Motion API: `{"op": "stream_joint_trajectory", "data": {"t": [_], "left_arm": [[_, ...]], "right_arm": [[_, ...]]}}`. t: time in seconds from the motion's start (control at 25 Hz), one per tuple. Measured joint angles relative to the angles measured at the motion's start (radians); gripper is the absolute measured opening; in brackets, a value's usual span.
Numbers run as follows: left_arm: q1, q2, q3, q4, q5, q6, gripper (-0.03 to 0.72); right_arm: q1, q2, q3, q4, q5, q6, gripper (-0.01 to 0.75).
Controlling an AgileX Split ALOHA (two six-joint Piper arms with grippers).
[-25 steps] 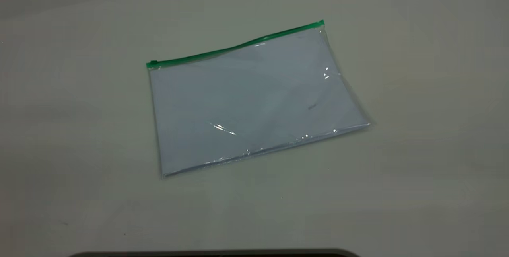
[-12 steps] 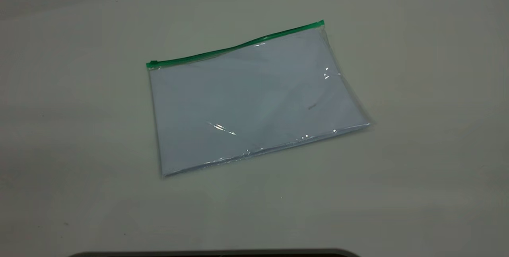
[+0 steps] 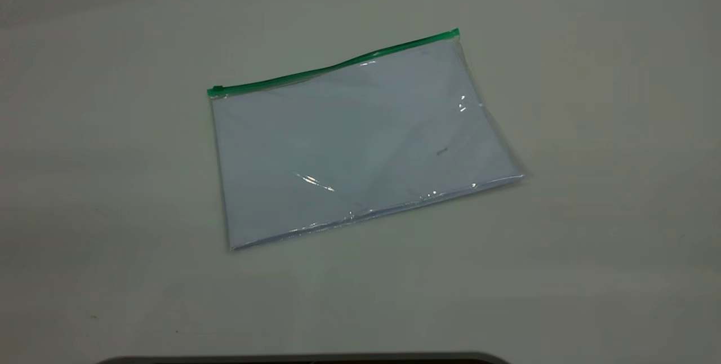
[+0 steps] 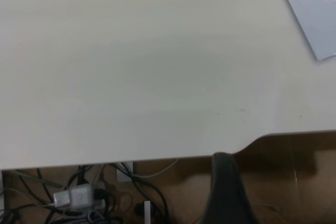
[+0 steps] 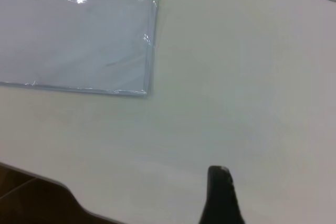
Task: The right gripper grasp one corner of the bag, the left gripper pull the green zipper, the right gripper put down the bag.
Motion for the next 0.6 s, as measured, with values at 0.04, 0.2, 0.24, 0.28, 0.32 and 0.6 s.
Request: {"op": "stream_joint_trajectory", "data": {"t": [0.04, 0.2, 0.24, 0.28, 0.32, 0.6], "left_arm": [[0.0, 0.0, 0.0, 0.0, 0.0, 0.0, 0.588], [0.0, 0.0, 0.0, 0.0, 0.0, 0.0, 0.588], [0.0, -0.003, 0.0, 0.0, 0.0, 0.0, 0.588], [0.0, -0.011, 0.0, 0.0, 0.0, 0.0, 0.588], [0.0, -0.021, 0.0, 0.0, 0.0, 0.0, 0.588], [0.0, -0.155, 0.0, 0.0, 0.001, 0.0, 0.588]], "right_arm": [[0.0, 0.0, 0.0, 0.0, 0.0, 0.0, 0.578], [0.0, 0.0, 0.0, 0.0, 0.0, 0.001, 0.578], [0.0, 0.0, 0.0, 0.0, 0.0, 0.002, 0.578], [0.0, 0.0, 0.0, 0.0, 0.0, 0.002, 0.578], [0.0, 0.0, 0.0, 0.0, 0.0, 0.003, 0.578], [0.0, 0.0, 0.0, 0.0, 0.0, 0.004, 0.578]]}}
